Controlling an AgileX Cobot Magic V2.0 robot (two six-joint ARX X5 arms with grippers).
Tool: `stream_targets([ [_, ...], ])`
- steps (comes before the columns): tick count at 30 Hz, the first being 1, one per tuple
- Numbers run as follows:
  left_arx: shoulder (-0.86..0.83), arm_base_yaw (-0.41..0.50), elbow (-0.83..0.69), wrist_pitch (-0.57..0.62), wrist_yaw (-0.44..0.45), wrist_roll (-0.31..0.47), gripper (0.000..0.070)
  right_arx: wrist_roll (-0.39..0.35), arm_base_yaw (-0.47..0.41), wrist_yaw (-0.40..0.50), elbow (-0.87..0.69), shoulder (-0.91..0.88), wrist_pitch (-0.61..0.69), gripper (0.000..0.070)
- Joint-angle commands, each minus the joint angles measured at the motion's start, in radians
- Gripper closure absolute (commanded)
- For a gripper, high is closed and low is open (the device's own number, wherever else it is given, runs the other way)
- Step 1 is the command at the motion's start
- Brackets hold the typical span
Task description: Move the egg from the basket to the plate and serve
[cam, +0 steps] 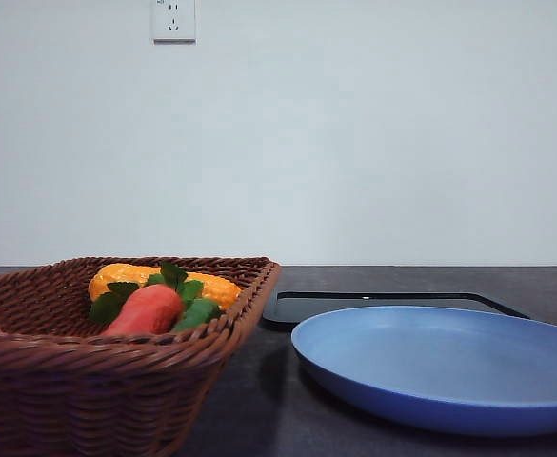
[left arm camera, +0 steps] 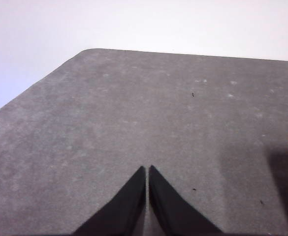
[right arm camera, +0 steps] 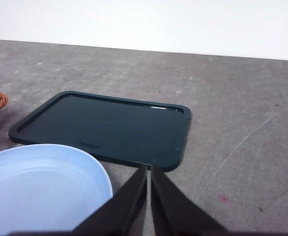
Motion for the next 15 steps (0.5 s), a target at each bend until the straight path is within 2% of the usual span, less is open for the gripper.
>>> stream_targets([
  [1,-0.002,0.002,-0.026,-0.005,-0.004,-0.003,0.0700,0.008,-0.001,0.000,-0.007,-0.003,0.001,0.0700],
  [5,-0.002,0.002,-0.026,-0.006,-0.004,-0.003,0.0700,0.037,-0.001,-0.001,-0.007,-0.003,0.026,0.0700],
  [7,-0.002,0.002,-0.026,-0.006,-0.004,-0.034,0.0700,0.063,-0.001,-0.001,-0.007,-0.003,0.047,0.0700],
  [9,-0.002,0.002,-0.026,-0.006,-0.004,-0.101,0.0700,0.110,-0.001,-0.001,-0.006,-0.003,0.052,0.0700],
  [15,-0.002,0.002,-0.025,-0.006,-0.003,-0.377,0.0700,0.294,-0.001,0.000,-0.006,-0.003,0.088,0.0700],
])
